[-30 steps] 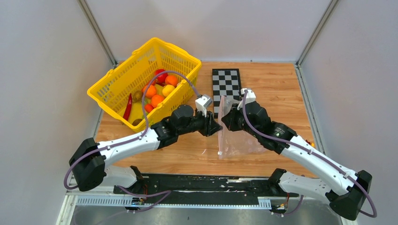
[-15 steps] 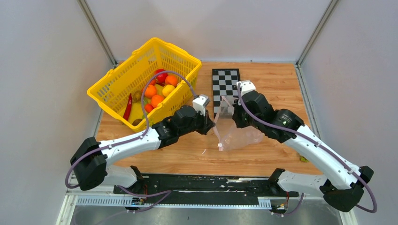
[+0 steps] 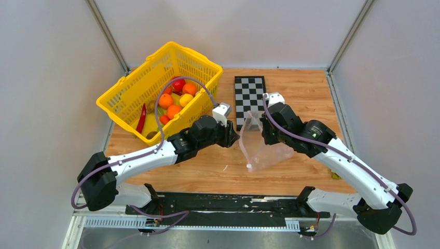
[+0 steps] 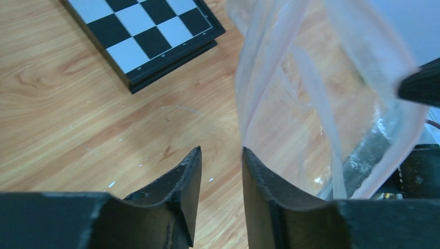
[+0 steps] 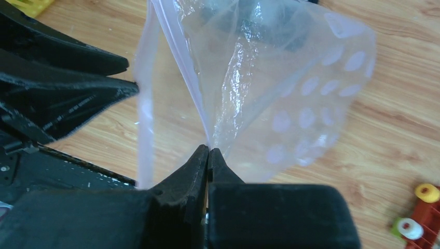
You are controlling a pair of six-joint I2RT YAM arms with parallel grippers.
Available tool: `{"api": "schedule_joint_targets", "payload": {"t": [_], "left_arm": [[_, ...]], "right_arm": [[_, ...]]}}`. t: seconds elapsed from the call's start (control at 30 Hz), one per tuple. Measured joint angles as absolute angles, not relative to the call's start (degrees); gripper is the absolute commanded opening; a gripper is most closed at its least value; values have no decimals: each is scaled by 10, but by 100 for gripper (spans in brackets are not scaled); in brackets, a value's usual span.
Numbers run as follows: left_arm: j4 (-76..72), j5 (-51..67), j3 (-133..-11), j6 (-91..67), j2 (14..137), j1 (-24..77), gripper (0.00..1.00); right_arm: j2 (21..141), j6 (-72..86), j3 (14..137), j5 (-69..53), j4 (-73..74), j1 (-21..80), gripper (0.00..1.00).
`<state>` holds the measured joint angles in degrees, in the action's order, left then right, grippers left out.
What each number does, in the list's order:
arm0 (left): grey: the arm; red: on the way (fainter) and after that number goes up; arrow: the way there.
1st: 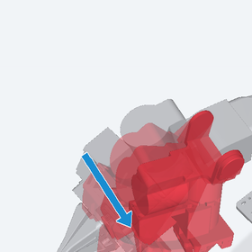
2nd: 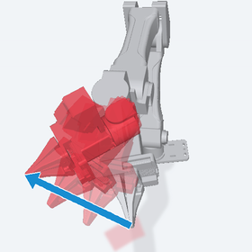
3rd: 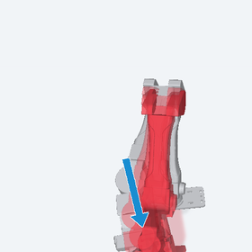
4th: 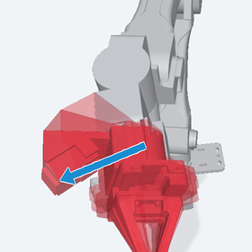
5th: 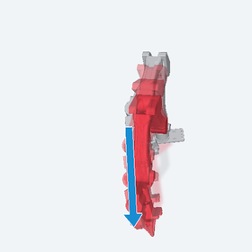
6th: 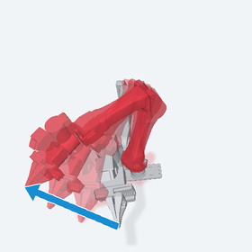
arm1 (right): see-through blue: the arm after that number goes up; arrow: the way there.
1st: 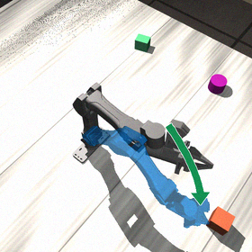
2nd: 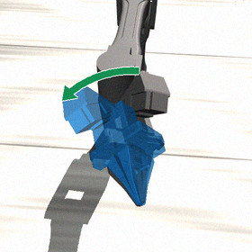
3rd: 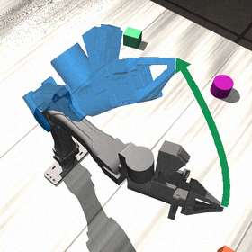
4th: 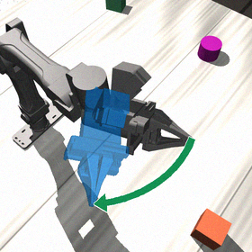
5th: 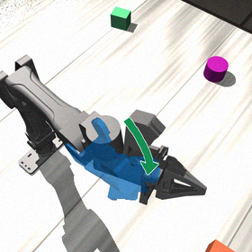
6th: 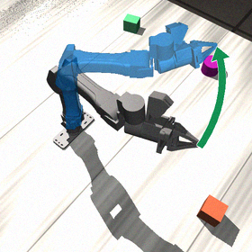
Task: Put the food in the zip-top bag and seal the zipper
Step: Open the zipper of the food storage bag at the center of the board.
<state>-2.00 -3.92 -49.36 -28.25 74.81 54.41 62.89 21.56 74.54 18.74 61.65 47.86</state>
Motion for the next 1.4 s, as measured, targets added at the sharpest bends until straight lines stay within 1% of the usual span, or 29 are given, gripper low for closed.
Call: {"api": "schedule_joint_targets", "payload": {"t": [0.03,0.27,0.47,0.67,0.73,0.83,1.0,1.13,1.23,1.33,1.37,1.4], "left_arm": [[-25,-32,-494,-283,748,544,48],[-36,6,-497,-281,757,544,59],[-56,51,-502,-287,765,544,74],[-71,62,-489,-298,711,544,80],[-81,57,-475,-305,683,544,80],[-101,55,-456,-318,665,544,77],[-135,64,-453,-344,709,544,75],[-164,70,-453,-371,749,544,67],[-171,69,-453,-379,762,544,60],[-173,63,-453,-385,768,544,47],[-173,59,-453,-385,771,544,39],[-173,58,-454,-387,774,544,29]], "right_arm": [[629,220,738,181,605,479,0],[629,231,719,155,554,479,0],[629,234,715,151,531,479,0],[629,240,692,153,514,479,0],[629,241,686,152,510,479,0],[629,243,681,144,500,479,0],[628,251,674,126,477,479,0],[623,254,672,117,470,479,0],[618,255,670,112,466,479,0],[612,256,667,106,462,479,0],[609,257,667,104,461,479,0],[608,256,667,103,461,479,0]]}}
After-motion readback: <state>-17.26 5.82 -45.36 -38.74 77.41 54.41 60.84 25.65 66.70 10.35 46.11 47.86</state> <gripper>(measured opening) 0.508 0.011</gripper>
